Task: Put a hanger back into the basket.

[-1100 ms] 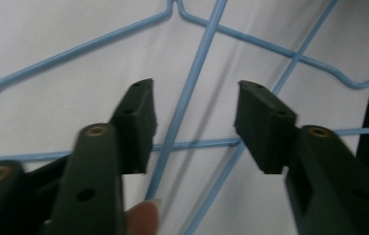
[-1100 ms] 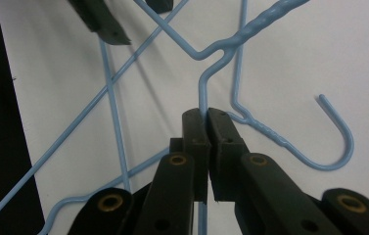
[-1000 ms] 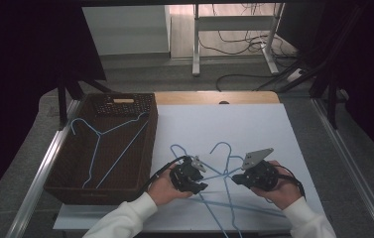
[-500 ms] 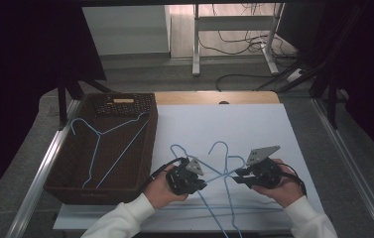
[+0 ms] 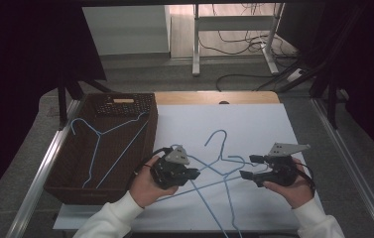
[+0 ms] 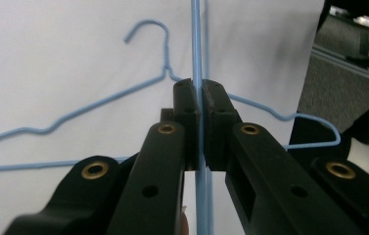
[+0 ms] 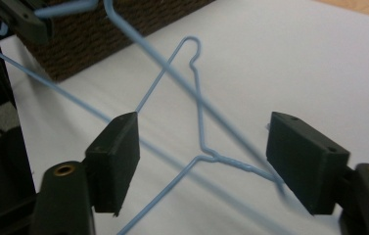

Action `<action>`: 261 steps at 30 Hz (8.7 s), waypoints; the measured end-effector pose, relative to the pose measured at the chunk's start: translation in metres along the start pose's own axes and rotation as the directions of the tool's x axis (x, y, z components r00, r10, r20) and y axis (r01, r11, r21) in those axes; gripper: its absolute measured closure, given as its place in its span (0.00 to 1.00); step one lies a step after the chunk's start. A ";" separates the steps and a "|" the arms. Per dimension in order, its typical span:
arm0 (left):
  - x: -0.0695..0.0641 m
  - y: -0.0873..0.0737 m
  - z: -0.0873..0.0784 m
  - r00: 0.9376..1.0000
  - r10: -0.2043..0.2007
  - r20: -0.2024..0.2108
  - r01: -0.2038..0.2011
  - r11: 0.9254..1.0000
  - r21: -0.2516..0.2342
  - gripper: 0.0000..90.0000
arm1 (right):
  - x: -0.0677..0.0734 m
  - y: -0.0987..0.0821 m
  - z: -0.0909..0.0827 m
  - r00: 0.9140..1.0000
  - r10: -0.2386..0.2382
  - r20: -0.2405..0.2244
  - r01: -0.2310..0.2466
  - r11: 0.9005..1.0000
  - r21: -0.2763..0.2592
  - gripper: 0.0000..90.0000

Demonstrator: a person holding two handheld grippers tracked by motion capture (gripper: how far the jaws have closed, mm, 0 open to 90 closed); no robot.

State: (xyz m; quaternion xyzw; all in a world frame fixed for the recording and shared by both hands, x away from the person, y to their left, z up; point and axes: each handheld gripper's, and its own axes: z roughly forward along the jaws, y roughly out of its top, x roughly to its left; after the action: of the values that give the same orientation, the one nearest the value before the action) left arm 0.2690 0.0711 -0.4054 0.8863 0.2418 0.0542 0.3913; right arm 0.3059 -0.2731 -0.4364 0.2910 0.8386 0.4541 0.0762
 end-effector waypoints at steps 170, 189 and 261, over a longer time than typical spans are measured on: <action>0.046 -0.089 -0.070 0.965 -0.234 -0.120 0.212 0.962 -0.171 0.25 | 0.073 -0.034 0.076 0.996 -0.041 -0.084 0.076 0.876 0.477 1.00; 0.046 -0.090 -0.070 0.964 -0.233 -0.124 0.211 0.963 -0.166 0.25 | 0.014 -0.032 0.068 0.996 -0.026 0.083 -0.020 0.864 0.503 1.00; 0.046 -0.091 -0.067 0.965 -0.232 -0.121 0.212 0.965 -0.155 0.25 | 0.088 -0.021 0.124 0.965 -0.105 -0.241 0.204 0.877 0.435 1.00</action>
State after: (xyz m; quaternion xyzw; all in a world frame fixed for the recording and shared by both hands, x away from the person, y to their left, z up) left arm 0.2555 0.1899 -0.4293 0.8178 0.3620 0.0882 0.4387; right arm 0.2736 -0.1434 -0.5126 0.1827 0.9455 0.2653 -0.0470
